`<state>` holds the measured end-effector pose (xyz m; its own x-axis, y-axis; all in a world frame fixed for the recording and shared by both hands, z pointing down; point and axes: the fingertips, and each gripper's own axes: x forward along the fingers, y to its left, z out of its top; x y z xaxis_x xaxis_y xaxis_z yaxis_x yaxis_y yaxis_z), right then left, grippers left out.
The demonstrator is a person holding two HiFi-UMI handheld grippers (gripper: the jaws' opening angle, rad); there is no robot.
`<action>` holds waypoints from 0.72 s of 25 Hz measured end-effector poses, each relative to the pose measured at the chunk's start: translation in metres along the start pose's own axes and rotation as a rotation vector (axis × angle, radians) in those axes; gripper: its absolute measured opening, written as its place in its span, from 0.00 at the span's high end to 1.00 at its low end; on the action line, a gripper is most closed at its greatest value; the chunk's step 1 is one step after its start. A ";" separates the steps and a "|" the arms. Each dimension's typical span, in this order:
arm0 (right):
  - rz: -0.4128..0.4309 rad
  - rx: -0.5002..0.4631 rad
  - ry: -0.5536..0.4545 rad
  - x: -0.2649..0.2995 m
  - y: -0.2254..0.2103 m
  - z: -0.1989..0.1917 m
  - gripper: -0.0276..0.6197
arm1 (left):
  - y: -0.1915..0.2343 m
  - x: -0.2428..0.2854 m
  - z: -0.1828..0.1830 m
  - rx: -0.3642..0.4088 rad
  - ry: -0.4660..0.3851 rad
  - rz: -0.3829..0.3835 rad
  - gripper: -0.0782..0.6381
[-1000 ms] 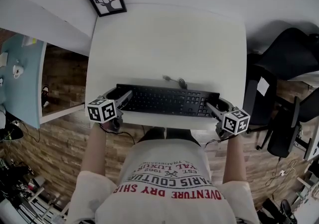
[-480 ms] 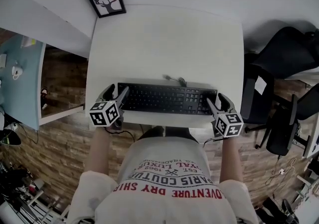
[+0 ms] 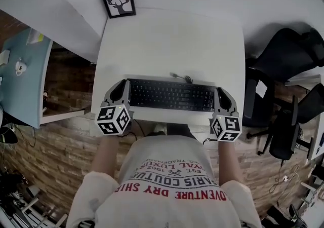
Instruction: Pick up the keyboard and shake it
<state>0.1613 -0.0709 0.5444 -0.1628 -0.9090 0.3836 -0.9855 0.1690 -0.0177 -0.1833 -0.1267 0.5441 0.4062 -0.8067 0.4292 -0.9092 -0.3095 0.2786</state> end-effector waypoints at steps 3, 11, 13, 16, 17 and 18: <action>-0.007 0.020 -0.048 -0.012 0.025 0.018 0.91 | -0.023 -0.016 0.012 0.045 -0.054 -0.050 0.83; 0.025 0.009 -0.195 -0.051 0.091 0.069 0.92 | -0.092 -0.071 0.055 0.235 -0.276 -0.158 0.84; 0.029 -0.002 -0.222 -0.061 0.102 0.078 0.92 | -0.105 -0.083 0.061 0.244 -0.301 -0.189 0.84; 0.023 -0.025 -0.251 -0.070 0.112 0.088 0.92 | -0.116 -0.092 0.065 0.242 -0.318 -0.224 0.84; 0.021 -0.032 -0.257 -0.072 0.115 0.090 0.92 | -0.117 -0.093 0.065 0.244 -0.319 -0.231 0.84; 0.020 -0.037 -0.261 -0.073 0.117 0.091 0.92 | -0.119 -0.094 0.065 0.247 -0.319 -0.236 0.84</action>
<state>0.0534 -0.0194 0.4301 -0.1942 -0.9720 0.1324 -0.9802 0.1975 0.0124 -0.1196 -0.0470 0.4146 0.5913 -0.8022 0.0826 -0.8055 -0.5827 0.1075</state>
